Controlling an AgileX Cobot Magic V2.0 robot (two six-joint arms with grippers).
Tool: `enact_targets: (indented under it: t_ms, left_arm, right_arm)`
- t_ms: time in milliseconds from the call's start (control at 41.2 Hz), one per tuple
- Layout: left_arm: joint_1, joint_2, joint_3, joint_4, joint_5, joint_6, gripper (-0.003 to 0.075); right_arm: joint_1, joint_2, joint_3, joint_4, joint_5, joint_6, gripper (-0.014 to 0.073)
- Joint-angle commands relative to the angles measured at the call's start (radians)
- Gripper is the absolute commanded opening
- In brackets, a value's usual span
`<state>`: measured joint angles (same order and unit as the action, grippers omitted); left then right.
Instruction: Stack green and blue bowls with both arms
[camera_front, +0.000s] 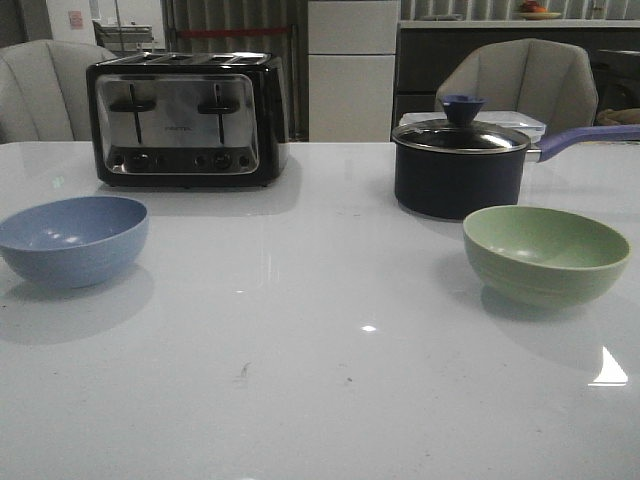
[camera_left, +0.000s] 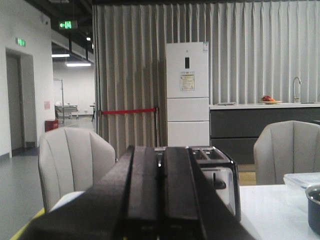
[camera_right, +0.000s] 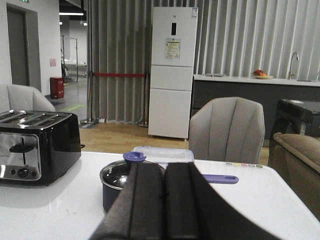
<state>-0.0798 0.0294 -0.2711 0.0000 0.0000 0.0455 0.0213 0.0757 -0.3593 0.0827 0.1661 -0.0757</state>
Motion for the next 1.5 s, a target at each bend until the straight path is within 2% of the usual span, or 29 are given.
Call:
enact_targets:
  t_ms: [0, 194, 510, 680, 898, 947, 1019, 1117, 1189, 1262, 1481]
  left_arm:
    - [0.002, 0.081, -0.115, 0.022, -0.015, 0.002, 0.0093]
    - [0.002, 0.247, -0.258, 0.029, 0.165, 0.002, 0.0093]
    - [0.002, 0.413, -0.27, 0.029, 0.379, 0.002, 0.0093]
    - [0.002, 0.456, -0.266, 0.029, 0.387, 0.002, 0.0093]
    - [0.002, 0.486, -0.266, 0.029, 0.404, 0.002, 0.0102]
    - [0.002, 0.488, -0.266, 0.029, 0.417, 0.002, 0.0141]
    - [0.002, 0.488, -0.266, 0.029, 0.431, 0.002, 0.0242]
    - [0.002, 0.488, -0.266, 0.029, 0.434, 0.002, 0.0447]
    - [0.002, 0.488, -0.266, 0.029, 0.436, 0.002, 0.0549]
    - [0.002, 0.488, -0.266, 0.029, 0.436, 0.002, 0.0582]
    - [0.002, 0.488, -0.266, 0.029, 0.436, 0.002, 0.0582]
  right_arm:
    - [-0.007, 0.106, -0.117, -0.002, 0.027, -0.001, 0.0055]
    - [-0.007, 0.279, -0.203, -0.002, 0.19, -0.001, 0.0055]
    - [-0.007, 0.479, -0.203, -0.002, 0.382, -0.001, 0.0055]
    - [-0.007, 0.531, -0.202, -0.002, 0.449, -0.001, 0.0055]
    - [-0.007, 0.551, -0.202, -0.002, 0.459, -0.001, 0.0064]
    - [-0.007, 0.551, -0.202, -0.002, 0.463, -0.001, 0.0104]
    - [-0.007, 0.553, -0.202, -0.002, 0.471, -0.013, 0.0239]
    - [-0.007, 0.553, -0.202, -0.002, 0.466, -0.014, 0.0445]
    - [-0.007, 0.56, -0.206, -0.001, 0.448, -0.013, 0.0556]
    - [-0.007, 0.588, -0.227, 0.008, 0.445, -0.013, 0.0571]
    - [-0.007, 0.813, -0.363, 0.012, 0.455, -0.012, 0.0571]
